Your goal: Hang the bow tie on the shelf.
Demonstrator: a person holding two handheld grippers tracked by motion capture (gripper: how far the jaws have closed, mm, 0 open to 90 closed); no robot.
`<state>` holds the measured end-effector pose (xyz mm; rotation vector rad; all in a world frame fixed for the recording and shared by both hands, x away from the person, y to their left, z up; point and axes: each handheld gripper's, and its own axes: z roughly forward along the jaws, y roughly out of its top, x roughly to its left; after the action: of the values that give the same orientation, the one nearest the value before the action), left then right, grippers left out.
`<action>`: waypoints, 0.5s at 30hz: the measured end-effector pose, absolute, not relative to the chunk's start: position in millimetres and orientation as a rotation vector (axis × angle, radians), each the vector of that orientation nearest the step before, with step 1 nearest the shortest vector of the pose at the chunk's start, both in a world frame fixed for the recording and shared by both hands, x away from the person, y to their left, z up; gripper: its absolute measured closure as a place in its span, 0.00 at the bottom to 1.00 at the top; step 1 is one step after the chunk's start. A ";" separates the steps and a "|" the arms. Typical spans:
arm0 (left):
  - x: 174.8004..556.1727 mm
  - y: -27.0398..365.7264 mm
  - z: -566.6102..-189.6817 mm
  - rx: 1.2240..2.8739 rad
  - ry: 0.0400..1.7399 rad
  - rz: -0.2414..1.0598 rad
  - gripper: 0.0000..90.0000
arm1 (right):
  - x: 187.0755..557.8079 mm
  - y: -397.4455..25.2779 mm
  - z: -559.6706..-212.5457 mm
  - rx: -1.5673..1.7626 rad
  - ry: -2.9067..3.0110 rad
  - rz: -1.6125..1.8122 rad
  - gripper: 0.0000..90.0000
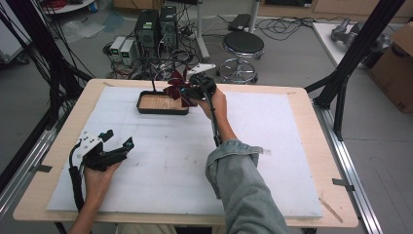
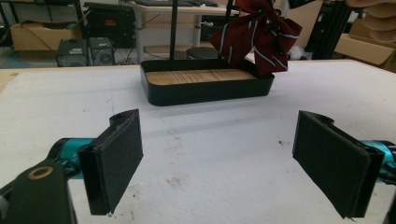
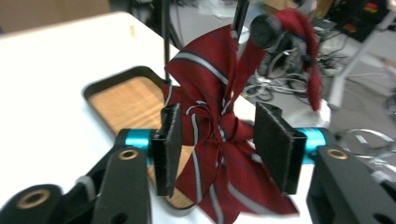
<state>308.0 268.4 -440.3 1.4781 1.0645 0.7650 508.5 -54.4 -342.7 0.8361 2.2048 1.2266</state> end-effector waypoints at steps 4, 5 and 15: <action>309.1 265.7 -440.4 1.477 1.063 0.757 0.18 | 494.4 -68.3 -333.4 0.806 2.186 1.310 0.50; 309.2 265.2 -440.5 1.481 1.060 0.760 0.18 | 490.2 -71.2 -331.7 0.798 2.187 1.313 0.49; 309.7 264.1 -440.5 1.491 1.059 0.764 0.18 | 451.1 -129.6 -329.5 0.961 2.069 1.429 0.34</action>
<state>309.7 264.1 -440.5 1.4913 1.0586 0.7640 451.1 -129.6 -329.5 0.9607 2.0692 1.4291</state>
